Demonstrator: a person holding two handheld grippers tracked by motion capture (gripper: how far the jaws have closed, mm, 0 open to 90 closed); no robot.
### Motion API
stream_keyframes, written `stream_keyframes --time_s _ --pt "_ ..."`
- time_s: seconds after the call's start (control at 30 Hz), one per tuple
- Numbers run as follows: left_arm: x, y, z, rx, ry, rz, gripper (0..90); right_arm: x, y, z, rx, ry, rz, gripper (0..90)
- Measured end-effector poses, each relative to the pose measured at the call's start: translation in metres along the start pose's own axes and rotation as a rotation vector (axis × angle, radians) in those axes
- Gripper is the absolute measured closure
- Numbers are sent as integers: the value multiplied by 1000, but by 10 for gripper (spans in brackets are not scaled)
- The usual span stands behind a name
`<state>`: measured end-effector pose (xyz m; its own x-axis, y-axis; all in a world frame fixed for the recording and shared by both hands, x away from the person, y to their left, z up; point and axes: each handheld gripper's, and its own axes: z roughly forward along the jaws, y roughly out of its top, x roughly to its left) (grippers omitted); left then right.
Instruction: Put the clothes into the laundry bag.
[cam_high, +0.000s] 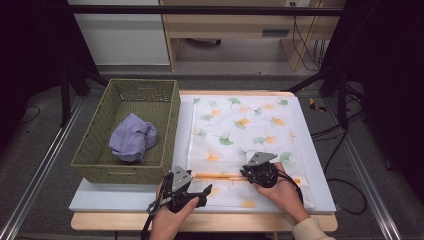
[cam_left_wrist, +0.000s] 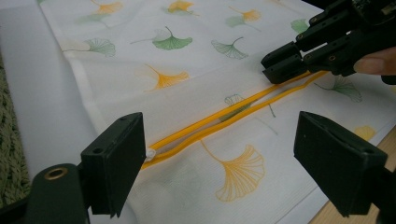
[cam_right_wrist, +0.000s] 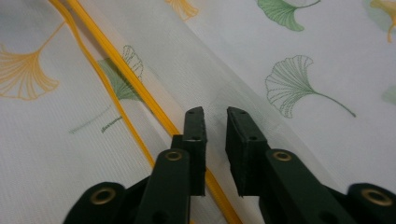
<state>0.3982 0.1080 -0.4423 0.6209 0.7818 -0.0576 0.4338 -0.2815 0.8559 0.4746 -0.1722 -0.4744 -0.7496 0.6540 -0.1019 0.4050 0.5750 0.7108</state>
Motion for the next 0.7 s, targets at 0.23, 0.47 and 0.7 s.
stream_keyframes --time_s 0.23,0.47,0.7 --pt "2 1 -3 -5 4 -4 164 -1 -4 -3 1 9 19 531" --pt "1 0 -2 -3 2 -4 164 -6 -7 0 20 16 54 564" --pt "2 0 -2 -1 6 -4 166 -13 -7 1 16 14 92 833"
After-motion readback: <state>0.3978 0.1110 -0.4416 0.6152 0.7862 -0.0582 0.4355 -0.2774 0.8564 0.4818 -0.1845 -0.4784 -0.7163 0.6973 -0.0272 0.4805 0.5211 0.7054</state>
